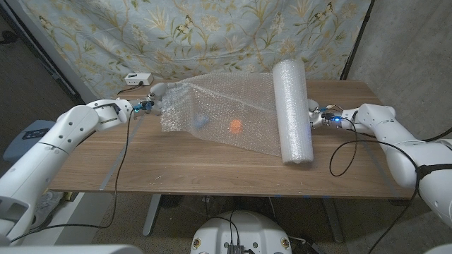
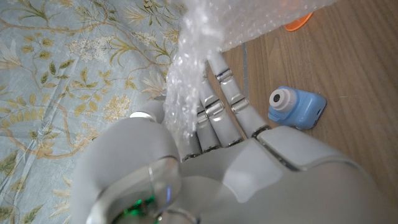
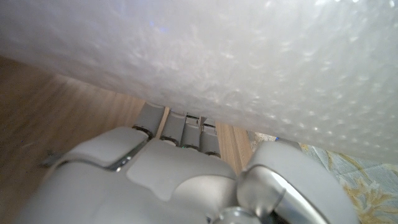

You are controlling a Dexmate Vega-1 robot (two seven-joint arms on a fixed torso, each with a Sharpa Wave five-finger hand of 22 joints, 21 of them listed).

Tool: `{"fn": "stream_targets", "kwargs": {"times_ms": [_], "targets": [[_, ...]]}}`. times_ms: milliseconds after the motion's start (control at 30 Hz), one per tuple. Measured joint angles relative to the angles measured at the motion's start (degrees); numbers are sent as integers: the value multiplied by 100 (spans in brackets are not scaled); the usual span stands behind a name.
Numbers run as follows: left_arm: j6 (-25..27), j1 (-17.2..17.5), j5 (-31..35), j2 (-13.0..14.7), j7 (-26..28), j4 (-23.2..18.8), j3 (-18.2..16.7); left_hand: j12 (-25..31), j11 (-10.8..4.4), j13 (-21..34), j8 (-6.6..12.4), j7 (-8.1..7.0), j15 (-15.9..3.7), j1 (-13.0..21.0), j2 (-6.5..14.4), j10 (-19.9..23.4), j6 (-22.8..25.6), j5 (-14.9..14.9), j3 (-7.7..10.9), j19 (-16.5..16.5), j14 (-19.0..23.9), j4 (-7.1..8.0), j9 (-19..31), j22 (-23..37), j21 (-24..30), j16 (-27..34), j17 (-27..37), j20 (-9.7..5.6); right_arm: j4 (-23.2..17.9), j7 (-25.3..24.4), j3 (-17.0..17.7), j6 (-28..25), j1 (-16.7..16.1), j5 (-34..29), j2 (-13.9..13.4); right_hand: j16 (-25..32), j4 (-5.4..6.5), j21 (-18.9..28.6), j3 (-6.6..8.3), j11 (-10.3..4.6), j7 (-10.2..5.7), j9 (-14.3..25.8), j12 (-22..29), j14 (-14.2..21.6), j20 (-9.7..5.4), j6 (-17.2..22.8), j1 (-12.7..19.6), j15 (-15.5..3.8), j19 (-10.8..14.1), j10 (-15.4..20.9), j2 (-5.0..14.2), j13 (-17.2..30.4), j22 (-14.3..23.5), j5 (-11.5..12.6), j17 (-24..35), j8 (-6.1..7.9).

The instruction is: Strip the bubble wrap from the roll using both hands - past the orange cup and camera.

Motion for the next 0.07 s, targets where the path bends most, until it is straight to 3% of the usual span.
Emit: {"fn": "stream_targets", "kwargs": {"times_ms": [67], "targets": [[-15,5,0,4,-36,3,0,-83,59,-4,-81,40,47,-82,-82,-147,-166,0,-29,-112,-158,27,0,0,0,-72,-4,48,18,9,-3,12,13,-16,10,0,0,0,0,0,0,0,0,0,0,0,0,0,0,0,0,0,0,0,0,0]]}}
